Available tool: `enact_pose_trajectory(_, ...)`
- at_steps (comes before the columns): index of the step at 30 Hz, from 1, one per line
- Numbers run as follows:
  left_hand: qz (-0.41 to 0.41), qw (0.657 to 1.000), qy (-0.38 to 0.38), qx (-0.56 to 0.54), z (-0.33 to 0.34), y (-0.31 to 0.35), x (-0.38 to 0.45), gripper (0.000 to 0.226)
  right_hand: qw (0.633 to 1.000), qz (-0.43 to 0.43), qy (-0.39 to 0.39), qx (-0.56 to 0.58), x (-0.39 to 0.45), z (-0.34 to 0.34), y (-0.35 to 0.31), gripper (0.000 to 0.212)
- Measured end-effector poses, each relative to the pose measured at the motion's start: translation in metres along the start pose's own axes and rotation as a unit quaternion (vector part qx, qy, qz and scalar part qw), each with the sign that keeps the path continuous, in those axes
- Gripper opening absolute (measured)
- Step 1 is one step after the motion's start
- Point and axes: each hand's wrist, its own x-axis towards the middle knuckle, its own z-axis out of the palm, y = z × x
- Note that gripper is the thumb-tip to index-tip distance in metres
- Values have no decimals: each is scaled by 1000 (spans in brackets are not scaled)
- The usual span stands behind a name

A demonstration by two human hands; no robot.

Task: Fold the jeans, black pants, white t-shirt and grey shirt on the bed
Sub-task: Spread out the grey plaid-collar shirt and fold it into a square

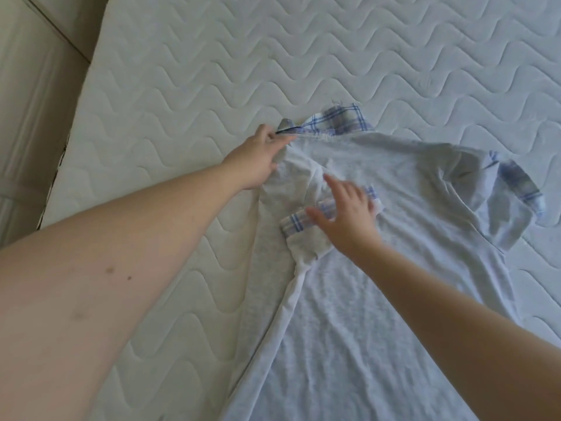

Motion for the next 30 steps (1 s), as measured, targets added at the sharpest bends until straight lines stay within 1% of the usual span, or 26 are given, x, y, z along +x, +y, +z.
enact_pose_trajectory(2, 57, 997, -54, 11, -2, 7, 14, 64, 993, -66, -90, -39, -1, 7, -8, 79)
enact_pose_trajectory(3, 68, 994, -88, 21, -3, 9, 20, 64, 986, -86, -123, -70, -2, 10, -10, 80)
enact_pose_trajectory(5, 58, 989, -133, 43, -4, 8, 27, 59, 970, -114, -157, -143, 0, 12, -11, 77)
enact_pose_trajectory(7, 54, 986, -146, 52, -8, 2, 31, 44, 955, -141, -165, -201, 2, 8, -11, 67)
enact_pose_trajectory(9, 63, 984, -152, 64, -15, -7, 32, 27, 953, -172, -149, -198, 2, 2, -11, 55)
enact_pose_trajectory(11, 60, 983, -161, 69, -26, -20, 32, 13, 958, -224, -99, -150, -2, -4, -13, 41)
enact_pose_trajectory(12, 57, 982, -164, 76, -33, -28, 33, 11, 958, -254, -63, -119, -4, -5, -14, 33)
enact_pose_trajectory(13, 53, 980, -169, 89, -39, -35, 33, 18, 956, -277, -27, -92, -6, -5, -16, 27)
enact_pose_trajectory(15, 45, 977, -174, 112, -50, -48, 32, 26, 950, -306, 24, -55, -11, -4, -23, 27)
enact_pose_trajectory(18, 44, 980, -154, 114, -62, -65, 27, 25, 945, -321, 62, -25, -15, 1, -28, 30)
enact_pose_trajectory(21, 18, 976, -128, 175, -61, -76, 22, 23, 944, -318, 74, -47, -21, 7, -22, 29)
enact_pose_trajectory(23, -10, 962, -154, 224, -50, -78, 21, 34, 948, -303, 70, -74, -27, 11, -11, 27)
enact_pose_trajectory(25, -35, 966, -172, 192, -36, -77, 22, 36, 953, -277, 49, -107, -34, 13, 2, 27)
enact_pose_trajectory(27, -60, 978, -172, 105, -29, -78, 23, 32, 959, -247, 18, -141, -40, 14, 14, 38)
enact_pose_trajectory(29, -83, 980, -179, 31, -28, -77, 20, 39, 959, -236, -7, -155, -43, 13, 21, 48)
enact_pose_trajectory(30, -92, 978, -184, 21, -28, -77, 20, 41, 957, -243, -6, -156, -44, 13, 23, 49)
